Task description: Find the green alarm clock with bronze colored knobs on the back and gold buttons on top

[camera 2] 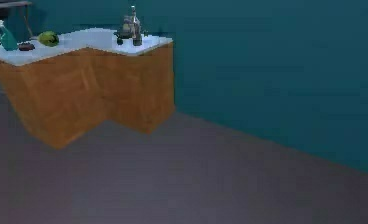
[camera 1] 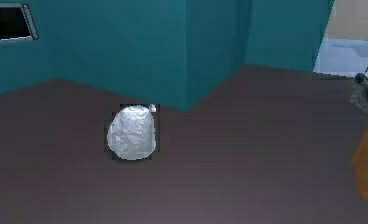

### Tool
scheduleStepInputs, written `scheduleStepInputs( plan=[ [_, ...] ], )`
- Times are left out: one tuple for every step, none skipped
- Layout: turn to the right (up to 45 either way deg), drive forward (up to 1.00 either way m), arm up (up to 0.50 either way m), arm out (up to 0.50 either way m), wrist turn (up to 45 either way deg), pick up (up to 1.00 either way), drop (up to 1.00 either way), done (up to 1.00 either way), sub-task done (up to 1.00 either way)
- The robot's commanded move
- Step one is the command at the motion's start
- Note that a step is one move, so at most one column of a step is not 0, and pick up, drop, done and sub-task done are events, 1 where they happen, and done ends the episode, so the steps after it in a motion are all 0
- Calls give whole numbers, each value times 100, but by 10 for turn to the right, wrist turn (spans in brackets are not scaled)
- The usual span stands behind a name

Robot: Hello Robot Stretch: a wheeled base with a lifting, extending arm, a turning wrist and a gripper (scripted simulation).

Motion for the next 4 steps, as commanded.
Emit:
scheduleStepInputs(
  plan=[
    [330, 0, 0, 0, 0, 0, 0, 0, 0],
    [0, 100, 0, 0, 0, 0, 0, 0, 0],
    [0, 100, 0, 0, 0, 0, 0, 0, 0],
    [0, 100, 0, 0, 0, 0, 0, 0, 0]
  ],
)
